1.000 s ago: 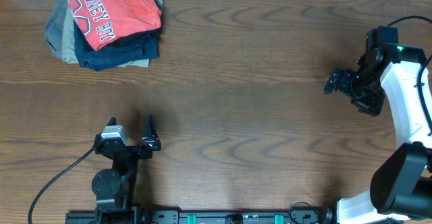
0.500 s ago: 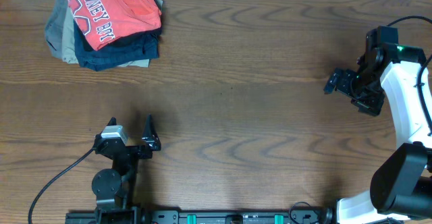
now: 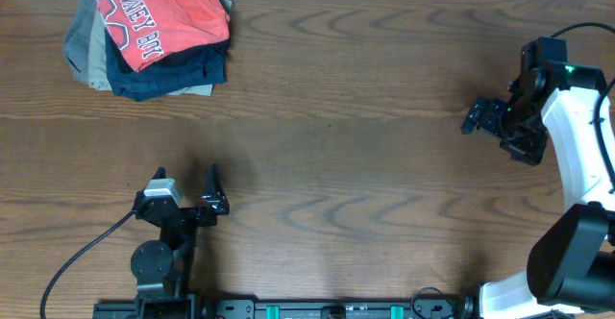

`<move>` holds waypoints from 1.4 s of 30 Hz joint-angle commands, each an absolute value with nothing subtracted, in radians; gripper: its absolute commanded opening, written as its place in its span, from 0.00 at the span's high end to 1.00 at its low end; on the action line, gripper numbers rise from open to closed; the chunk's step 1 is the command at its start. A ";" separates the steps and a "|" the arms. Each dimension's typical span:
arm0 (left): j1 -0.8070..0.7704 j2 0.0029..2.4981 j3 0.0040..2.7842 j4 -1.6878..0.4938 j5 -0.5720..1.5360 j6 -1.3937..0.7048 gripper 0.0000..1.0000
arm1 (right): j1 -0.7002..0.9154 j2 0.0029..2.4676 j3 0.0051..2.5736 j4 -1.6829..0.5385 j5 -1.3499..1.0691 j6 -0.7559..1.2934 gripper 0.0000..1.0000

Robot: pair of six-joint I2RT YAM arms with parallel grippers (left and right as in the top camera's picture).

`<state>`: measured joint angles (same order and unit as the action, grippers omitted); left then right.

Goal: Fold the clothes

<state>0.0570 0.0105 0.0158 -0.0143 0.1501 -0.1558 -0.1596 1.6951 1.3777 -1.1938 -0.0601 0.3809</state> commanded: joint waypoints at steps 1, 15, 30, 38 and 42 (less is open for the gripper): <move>0.062 0.004 0.004 -0.056 0.161 -0.142 0.02 | -0.161 1.682 1.389 -1.195 -0.064 0.369 0.01; 0.062 0.004 0.004 -0.056 0.160 -0.142 0.02 | -0.114 1.241 1.389 -1.196 -0.064 0.369 0.01; 0.062 0.004 0.004 -0.056 0.161 -0.142 0.02 | -0.044 0.787 1.361 -1.105 0.009 0.365 0.01; 0.062 0.004 0.004 -0.056 0.161 -0.142 0.02 | 0.059 0.527 1.022 -0.800 -0.014 0.320 0.01; 0.062 0.004 0.004 -0.056 0.161 -0.142 0.02 | 0.059 0.392 0.776 -0.614 -0.063 0.305 0.01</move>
<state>0.0574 0.0105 0.0193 -0.0196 0.1497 -0.1558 0.0513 0.4538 0.8993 -0.6701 -0.0242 0.3393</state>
